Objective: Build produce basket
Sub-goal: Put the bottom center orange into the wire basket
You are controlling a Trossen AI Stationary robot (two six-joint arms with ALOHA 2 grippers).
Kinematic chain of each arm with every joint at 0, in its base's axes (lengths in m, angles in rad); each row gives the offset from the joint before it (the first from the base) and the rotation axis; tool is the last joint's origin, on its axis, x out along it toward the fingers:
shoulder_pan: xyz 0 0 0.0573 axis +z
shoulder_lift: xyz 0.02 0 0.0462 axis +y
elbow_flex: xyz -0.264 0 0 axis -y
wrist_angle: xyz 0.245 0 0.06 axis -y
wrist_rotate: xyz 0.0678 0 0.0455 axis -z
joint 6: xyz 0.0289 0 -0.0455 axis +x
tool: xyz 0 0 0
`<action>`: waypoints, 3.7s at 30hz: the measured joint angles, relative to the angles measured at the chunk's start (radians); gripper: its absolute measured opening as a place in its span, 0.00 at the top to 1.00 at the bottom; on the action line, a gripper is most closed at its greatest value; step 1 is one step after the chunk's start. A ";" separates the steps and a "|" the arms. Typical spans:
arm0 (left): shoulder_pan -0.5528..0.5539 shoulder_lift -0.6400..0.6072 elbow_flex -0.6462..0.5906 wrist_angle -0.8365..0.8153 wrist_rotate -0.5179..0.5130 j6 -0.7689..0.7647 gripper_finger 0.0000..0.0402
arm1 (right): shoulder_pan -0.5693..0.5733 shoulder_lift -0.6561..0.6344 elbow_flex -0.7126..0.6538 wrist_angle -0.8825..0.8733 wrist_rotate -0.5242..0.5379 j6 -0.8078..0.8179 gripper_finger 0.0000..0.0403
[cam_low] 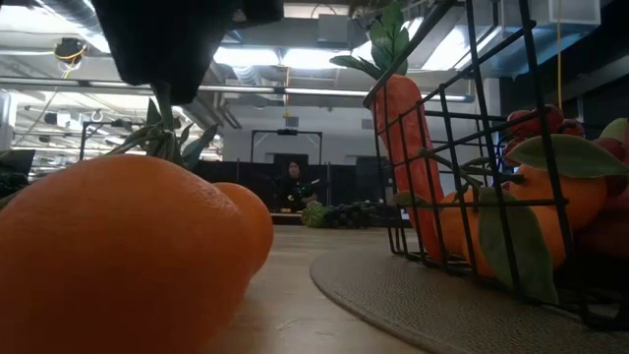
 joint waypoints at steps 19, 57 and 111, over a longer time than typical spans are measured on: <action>0.009 0.000 -0.018 0.008 0.015 -0.021 0.99 | 0.000 0.000 0.000 0.000 0.000 0.000 0.26; 0.143 -0.076 0.398 0.085 0.004 0.218 1.00 | -0.001 0.000 0.000 -0.001 0.039 0.000 0.26; 0.240 -0.129 -0.006 0.382 0.045 0.198 0.85 | -0.001 -0.013 0.000 -0.001 0.057 0.003 0.26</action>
